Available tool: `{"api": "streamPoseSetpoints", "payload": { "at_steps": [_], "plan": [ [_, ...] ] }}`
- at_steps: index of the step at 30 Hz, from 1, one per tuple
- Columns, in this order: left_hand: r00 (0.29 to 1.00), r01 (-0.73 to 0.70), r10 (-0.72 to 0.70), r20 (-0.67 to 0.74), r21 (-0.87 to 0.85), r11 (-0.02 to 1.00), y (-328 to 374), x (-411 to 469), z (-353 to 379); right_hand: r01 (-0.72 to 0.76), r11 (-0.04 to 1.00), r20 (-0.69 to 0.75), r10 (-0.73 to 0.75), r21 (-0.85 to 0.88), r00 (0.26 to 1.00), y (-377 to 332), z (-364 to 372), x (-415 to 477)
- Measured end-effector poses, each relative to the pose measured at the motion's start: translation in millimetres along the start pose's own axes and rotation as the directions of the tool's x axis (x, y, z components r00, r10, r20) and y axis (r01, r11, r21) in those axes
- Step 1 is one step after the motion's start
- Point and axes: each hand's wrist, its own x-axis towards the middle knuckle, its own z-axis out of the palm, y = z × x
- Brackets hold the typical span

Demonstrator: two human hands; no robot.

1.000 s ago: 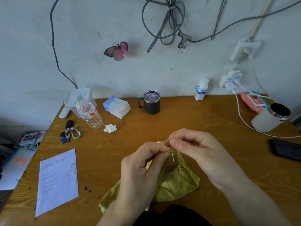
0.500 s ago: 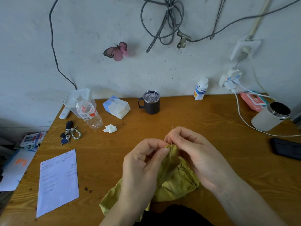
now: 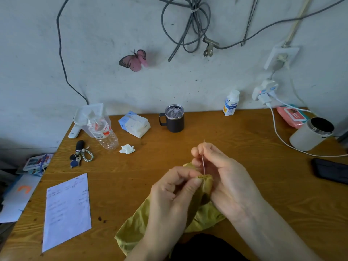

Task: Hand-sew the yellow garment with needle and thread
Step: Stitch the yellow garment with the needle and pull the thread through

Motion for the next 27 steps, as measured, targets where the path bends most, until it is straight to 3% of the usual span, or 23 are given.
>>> {"api": "streamPoseSetpoints", "payload": {
  "at_steps": [3,9,14,21,27],
  "plan": [
    [0.989,0.151,-0.15,0.013,-0.157,0.976,-1.0,4.5,-3.5,-0.028,1.0,-0.019,0.028,0.013,0.999,-1.8,-1.7,2.7],
    [0.943,0.327,-0.324,0.073,-0.375,0.868,0.6,10.3,-11.1,-0.12,0.948,0.073,0.103,0.293,0.992,-18.1,-10.9,12.4],
    [0.927,0.371,-0.358,0.113,-0.426,0.825,5.6,11.3,-15.2,-0.113,0.926,0.019,0.114,0.359,0.993,-23.2,-26.9,25.1],
    [0.929,0.365,-0.354,0.106,-0.407,0.837,9.3,12.0,-17.9,-0.025,0.873,-0.117,0.094,0.487,0.989,-29.0,-53.1,43.3],
    [0.933,0.359,-0.342,0.115,-0.391,0.848,15.4,10.1,-17.6,-0.032,0.836,-0.153,0.138,0.547,0.979,-23.8,-65.9,55.8]
  ]
}}
